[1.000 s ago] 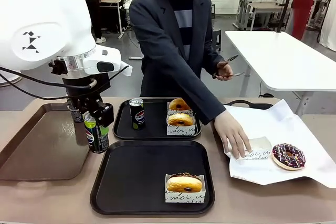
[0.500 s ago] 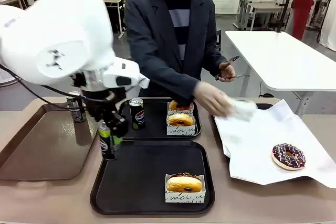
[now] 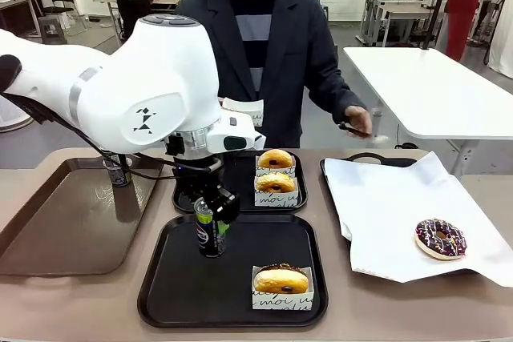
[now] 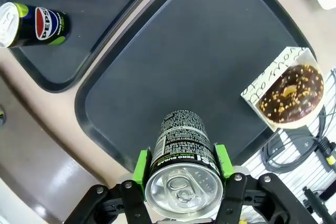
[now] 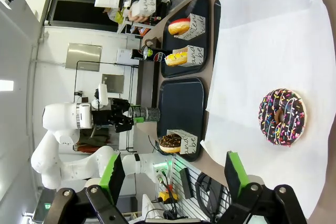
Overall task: Set up donuts and drinks on trays.
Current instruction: Pick up one Pepsi coke from the Handle tray and place it on the Flat Tray without a Pepsi coke.
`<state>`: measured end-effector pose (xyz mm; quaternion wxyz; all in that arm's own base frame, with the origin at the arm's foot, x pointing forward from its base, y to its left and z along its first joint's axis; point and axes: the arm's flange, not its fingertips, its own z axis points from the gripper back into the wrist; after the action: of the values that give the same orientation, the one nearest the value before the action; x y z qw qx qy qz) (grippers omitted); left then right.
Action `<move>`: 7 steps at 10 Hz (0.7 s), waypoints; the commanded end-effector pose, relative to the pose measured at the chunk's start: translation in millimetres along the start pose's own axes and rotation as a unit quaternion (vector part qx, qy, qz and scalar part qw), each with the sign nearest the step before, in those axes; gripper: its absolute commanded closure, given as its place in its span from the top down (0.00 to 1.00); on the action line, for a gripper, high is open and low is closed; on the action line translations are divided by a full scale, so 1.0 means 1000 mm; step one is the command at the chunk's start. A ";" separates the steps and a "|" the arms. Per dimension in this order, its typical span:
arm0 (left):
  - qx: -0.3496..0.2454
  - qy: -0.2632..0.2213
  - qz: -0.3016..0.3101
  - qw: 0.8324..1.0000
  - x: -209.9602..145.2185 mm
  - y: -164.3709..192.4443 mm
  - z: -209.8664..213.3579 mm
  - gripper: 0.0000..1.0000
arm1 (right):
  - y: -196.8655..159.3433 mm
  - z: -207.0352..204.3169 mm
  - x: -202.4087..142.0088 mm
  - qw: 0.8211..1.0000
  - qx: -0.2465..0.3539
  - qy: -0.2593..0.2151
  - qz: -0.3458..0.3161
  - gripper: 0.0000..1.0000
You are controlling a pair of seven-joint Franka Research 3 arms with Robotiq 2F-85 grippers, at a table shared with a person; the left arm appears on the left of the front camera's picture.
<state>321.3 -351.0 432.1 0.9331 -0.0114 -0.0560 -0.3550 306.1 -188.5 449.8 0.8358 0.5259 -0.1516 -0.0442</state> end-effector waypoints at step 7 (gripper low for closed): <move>0.024 0.017 -0.003 1.000 -0.014 0.014 -0.015 0.58 | 0.000 0.000 0.003 1.000 0.013 -0.008 0.010 1.00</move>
<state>322.2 -338.6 411.6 0.9340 0.0055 -0.0374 -0.3551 306.1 -188.5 449.8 0.8357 0.5259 -0.1516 -0.0442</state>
